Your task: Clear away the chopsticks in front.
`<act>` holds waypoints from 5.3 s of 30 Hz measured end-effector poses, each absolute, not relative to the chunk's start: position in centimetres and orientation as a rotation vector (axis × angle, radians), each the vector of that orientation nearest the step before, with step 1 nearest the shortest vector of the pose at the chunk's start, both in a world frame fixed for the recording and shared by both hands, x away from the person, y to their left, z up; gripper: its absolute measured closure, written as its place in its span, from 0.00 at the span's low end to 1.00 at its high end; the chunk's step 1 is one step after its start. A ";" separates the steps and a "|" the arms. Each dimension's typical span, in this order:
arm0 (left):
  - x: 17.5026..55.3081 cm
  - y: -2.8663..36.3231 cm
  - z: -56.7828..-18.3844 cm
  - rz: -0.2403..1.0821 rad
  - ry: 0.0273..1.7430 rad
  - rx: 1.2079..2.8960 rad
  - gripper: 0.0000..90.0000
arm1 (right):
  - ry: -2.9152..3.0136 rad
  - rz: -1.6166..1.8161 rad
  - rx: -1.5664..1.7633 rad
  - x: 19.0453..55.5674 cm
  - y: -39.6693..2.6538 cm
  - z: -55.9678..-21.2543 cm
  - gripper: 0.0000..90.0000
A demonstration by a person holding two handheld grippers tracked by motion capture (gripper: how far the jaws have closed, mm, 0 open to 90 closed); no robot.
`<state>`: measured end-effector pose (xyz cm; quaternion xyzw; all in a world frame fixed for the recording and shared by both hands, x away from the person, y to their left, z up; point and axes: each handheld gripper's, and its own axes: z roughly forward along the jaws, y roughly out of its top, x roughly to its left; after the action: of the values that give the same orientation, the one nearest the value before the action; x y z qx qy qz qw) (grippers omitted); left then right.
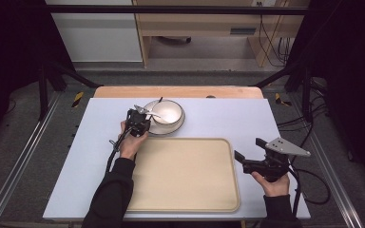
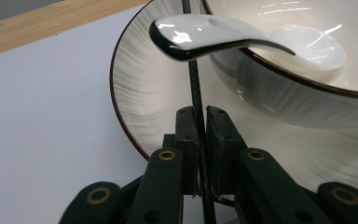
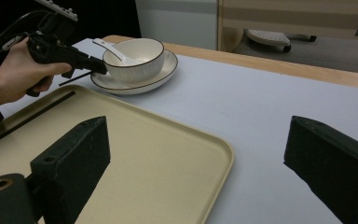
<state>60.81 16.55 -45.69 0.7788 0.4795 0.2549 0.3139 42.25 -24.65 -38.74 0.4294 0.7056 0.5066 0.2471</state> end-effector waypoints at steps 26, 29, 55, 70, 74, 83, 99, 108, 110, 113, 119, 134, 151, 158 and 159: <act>58.0 19.4 -43.2 0.753 1.359 1.913 0.95 | 1.917 1.386 1.179 42.2 -24.7 -38.7 0.08; 57.0 19.9 -42.9 0.762 1.376 1.884 0.95 | 1.914 1.385 1.176 42.1 -24.8 -38.6 0.08; 44.9 21.2 -42.0 0.802 1.412 1.610 0.95 | 1.934 1.378 1.161 41.7 -24.0 -38.8 0.08; 39.3 20.0 -43.1 0.833 1.427 1.501 0.95 | 1.931 1.381 1.166 41.7 -24.2 -38.8 0.08; 38.3 19.6 -43.3 0.814 1.414 1.484 0.95 | 1.934 1.380 1.164 41.7 -24.2 -38.9 0.08; 36.7 18.6 -44.9 0.777 1.429 1.486 0.95 | 1.934 1.378 1.161 41.7 -24.1 -38.9 0.08; 36.7 17.4 -47.9 0.732 1.474 1.573 0.95 | 1.939 1.371 1.167 41.8 -24.0 -39.0 0.08; 37.1 17.1 -48.9 0.721 1.506 1.613 0.95 | 1.946 1.367 1.169 41.8 -24.0 -39.2 0.08; 37.1 16.9 -49.0 0.722 1.509 1.620 0.95 | 1.950 1.362 1.166 41.9 -23.8 -39.2 0.08; 37.2 16.9 -49.1 0.719 1.522 1.630 0.95 | 1.951 1.366 1.167 41.8 -23.9 -39.1 0.08; 37.3 16.8 -49.3 0.713 1.530 1.644 0.95 | 1.948 1.367 1.171 41.8 -23.9 -39.1 0.08; 37.6 16.7 -48.8 0.695 1.540 1.682 0.90 | 1.949 1.366 1.166 41.8 -23.9 -39.1 0.08; 39.7 20.2 -42.4 0.639 1.198 1.667 0.47 | 1.910 1.388 1.179 41.5 -24.6 -38.7 0.08; 40.8 22.2 -40.9 0.614 1.099 1.698 0.28 | 1.891 1.388 1.199 41.4 -25.2 -38.8 0.07; 40.9 22.6 -40.8 0.613 1.097 1.707 0.26 | 1.886 1.387 1.204 41.4 -25.3 -38.8 0.06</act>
<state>40.94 22.59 -40.84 0.7024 0.4516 0.2524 0.4889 41.42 -25.27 -38.83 0.4427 0.6932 0.5100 0.2517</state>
